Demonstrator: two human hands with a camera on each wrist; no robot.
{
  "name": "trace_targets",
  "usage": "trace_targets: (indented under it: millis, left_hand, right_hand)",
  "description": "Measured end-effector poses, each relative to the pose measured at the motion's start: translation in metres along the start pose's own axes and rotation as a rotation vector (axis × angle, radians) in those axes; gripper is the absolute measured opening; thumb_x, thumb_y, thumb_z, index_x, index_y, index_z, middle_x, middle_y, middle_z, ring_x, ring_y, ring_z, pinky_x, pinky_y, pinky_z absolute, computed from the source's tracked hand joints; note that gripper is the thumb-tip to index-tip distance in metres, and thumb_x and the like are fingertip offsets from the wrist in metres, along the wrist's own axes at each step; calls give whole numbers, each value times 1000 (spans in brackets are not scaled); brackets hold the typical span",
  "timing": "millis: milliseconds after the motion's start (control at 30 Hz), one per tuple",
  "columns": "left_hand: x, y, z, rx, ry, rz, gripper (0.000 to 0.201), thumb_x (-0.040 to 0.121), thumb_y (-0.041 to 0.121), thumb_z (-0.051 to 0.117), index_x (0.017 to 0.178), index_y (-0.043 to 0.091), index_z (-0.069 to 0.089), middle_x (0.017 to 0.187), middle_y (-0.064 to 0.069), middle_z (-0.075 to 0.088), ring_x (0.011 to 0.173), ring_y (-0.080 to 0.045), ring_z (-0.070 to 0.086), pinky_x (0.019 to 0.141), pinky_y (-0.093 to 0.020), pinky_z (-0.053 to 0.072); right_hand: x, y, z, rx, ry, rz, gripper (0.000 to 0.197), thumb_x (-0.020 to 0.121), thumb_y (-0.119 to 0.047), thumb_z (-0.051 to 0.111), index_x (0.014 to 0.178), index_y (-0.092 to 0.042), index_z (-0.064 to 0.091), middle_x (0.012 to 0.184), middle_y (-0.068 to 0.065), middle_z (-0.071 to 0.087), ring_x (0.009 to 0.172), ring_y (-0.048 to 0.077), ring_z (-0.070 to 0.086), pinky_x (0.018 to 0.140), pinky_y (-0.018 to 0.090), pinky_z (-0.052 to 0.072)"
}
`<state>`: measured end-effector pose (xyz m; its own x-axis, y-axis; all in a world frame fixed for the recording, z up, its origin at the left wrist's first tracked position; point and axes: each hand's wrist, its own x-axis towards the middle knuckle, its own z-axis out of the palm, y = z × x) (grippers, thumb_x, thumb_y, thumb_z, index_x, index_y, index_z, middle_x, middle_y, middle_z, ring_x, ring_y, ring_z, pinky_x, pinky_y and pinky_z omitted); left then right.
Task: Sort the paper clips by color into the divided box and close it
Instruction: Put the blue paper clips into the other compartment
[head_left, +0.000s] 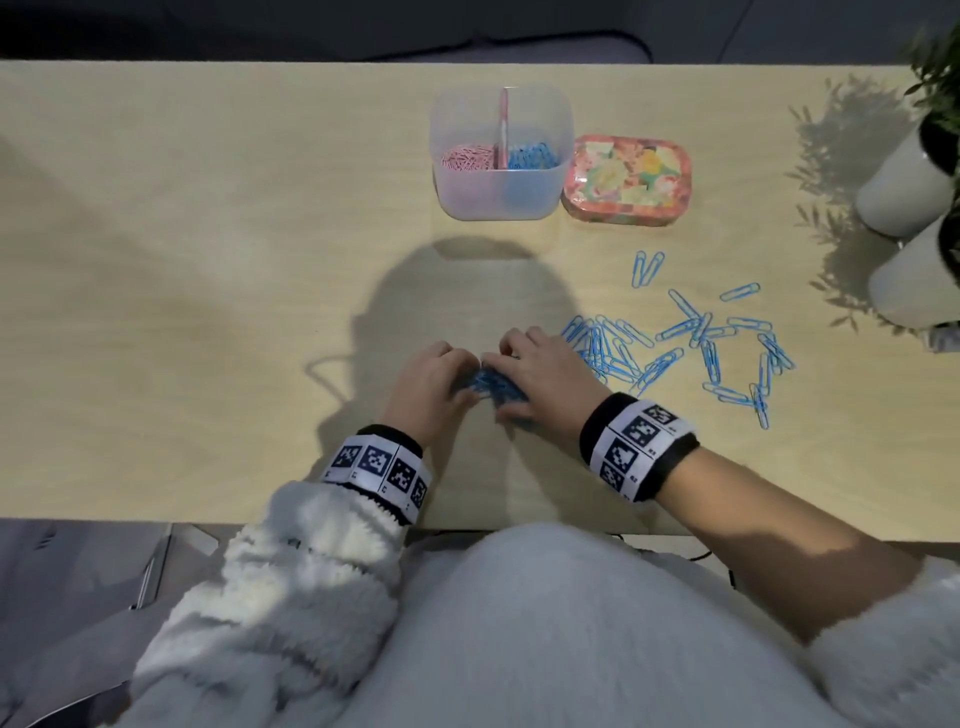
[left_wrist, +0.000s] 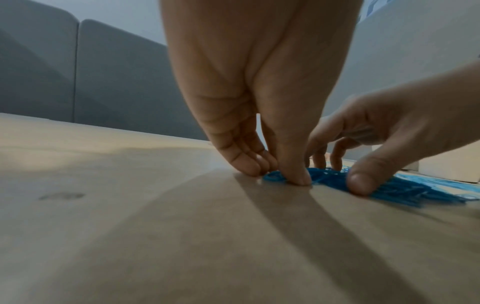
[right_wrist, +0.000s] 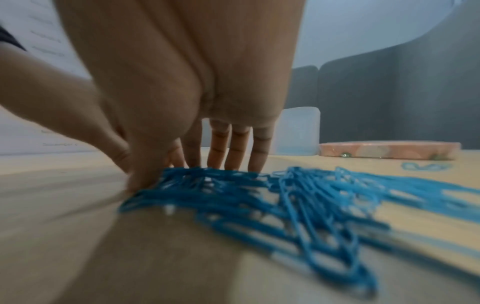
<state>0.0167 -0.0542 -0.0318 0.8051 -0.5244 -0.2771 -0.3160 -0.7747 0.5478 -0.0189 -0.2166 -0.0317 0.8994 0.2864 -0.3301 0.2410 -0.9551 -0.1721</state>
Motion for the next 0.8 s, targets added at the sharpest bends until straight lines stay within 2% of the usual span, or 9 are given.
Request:
trace_targets:
  millis: [67,200,367,500,567,700,800]
  left_hand:
    - [4,3,1,23,2,9,21,80,13,65,99,5,65,98,-14,60,90,-28,57,74,-26,38]
    - [11,9,3,67,-19,9,17,83,10,60,98,3,63,99,-17,59,91,-32,56,78,-37,42]
    - [12,8,8,75,-12,-26,16,85,11,58,98,2,60,102,-17,58,95,-31,53,80,-37,39]
    - [11,8,13,126,11,-13,14,87,10,56,98,2,59,105,-17,56,97,-33,51,80,-35,36]
    - [13,10,12,134,6,-16,15,87,10,54,99,2,58,106,-17,56,98,-33,50,79,-35,36]
    - [16,11,8,164,-24,-29,18,88,12,53,104,5,55,107,-15,57,101,-32,50,78,-38,36]
    - [18,12,8,228,-68,-22,18,91,15,50,106,7,56,110,-13,56,104,-32,50,81,-39,39]
  right_hand:
    - [-2,-4,2,69,31,22,43,83,-31,58,123,-17,52,119,9,49,111,30,44,89,41,36]
    - [-2,-7,3,226,42,83,30,89,-14,50,117,-10,60,113,11,54,109,29,46,92,42,40]
    - [5,-7,1,198,41,153,23,90,-8,48,108,-8,63,107,12,57,109,29,49,86,41,47]
    - [3,-2,6,169,75,119,21,89,-6,47,102,-5,64,102,14,57,105,31,49,77,40,41]
    - [3,4,5,181,74,116,22,90,-9,48,101,-5,66,101,14,59,104,31,50,79,40,43]
    - [3,16,-8,309,68,159,24,89,-10,51,104,-5,69,102,17,64,103,34,55,85,39,39]
    - [5,27,-32,564,236,271,19,84,-10,61,98,-4,72,93,15,71,90,31,62,82,36,44]
